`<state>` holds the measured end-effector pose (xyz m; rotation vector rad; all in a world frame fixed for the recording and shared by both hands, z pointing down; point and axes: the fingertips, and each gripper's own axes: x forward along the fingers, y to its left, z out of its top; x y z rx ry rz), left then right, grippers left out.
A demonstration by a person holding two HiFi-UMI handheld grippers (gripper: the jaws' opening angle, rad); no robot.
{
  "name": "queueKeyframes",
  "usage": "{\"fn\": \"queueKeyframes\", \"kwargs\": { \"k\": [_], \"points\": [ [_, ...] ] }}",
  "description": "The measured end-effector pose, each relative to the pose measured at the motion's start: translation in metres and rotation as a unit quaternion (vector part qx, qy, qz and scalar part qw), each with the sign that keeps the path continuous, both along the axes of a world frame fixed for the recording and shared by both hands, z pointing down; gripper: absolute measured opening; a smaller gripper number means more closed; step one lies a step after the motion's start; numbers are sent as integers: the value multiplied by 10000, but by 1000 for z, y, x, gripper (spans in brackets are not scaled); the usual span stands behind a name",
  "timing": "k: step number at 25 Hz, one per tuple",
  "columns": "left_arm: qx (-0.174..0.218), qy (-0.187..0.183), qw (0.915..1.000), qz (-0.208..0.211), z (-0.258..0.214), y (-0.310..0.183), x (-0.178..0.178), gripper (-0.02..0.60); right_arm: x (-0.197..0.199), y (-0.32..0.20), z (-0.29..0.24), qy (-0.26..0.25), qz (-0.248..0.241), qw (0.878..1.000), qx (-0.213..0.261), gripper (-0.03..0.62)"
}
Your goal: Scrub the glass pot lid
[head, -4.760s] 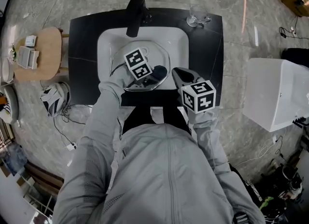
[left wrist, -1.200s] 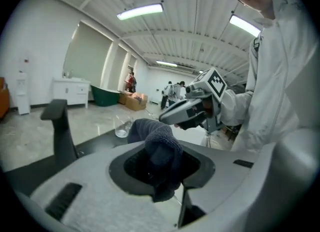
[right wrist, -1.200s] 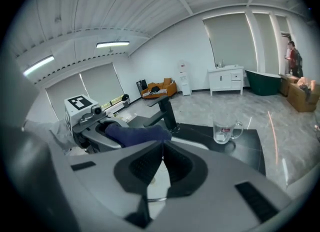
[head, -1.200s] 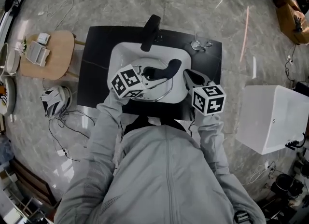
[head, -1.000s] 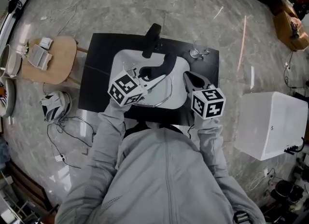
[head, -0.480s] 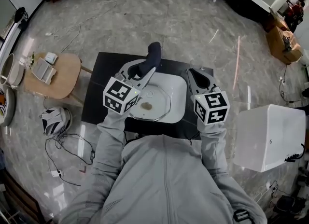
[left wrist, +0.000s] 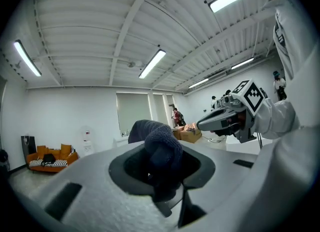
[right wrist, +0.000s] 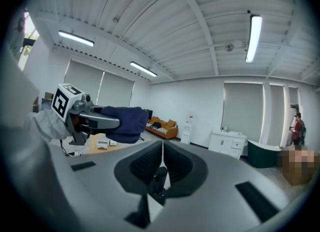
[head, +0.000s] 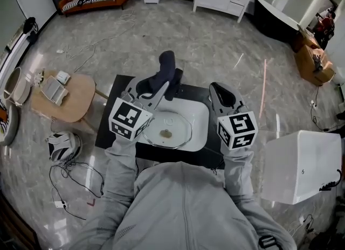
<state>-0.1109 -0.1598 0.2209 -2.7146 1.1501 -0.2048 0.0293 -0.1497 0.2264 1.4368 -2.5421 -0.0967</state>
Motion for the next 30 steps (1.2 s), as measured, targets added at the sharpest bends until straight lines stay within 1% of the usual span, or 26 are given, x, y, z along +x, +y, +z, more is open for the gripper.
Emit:
{"fn": "queueKeyframes", "kwargs": {
  "k": [5, 11, 18, 30],
  "points": [
    [156, -152, 9997, -90, -16, 6, 0, 112, 0, 5, -26, -33, -31, 9997, 230, 31],
    [284, -79, 9995, -149, -34, 15, 3, 112, -2, 14, -48, -4, -149, 9991, 393, 31],
    [328, -60, 9993, -148, -37, 17, 3, 112, -10, 16, -45, 150, -206, 9990, 373, 29],
    [322, -71, 9993, -153, -40, 19, 5, 112, -12, 15, -51, 184, -274, 9986, 417, 29]
  ]
}}
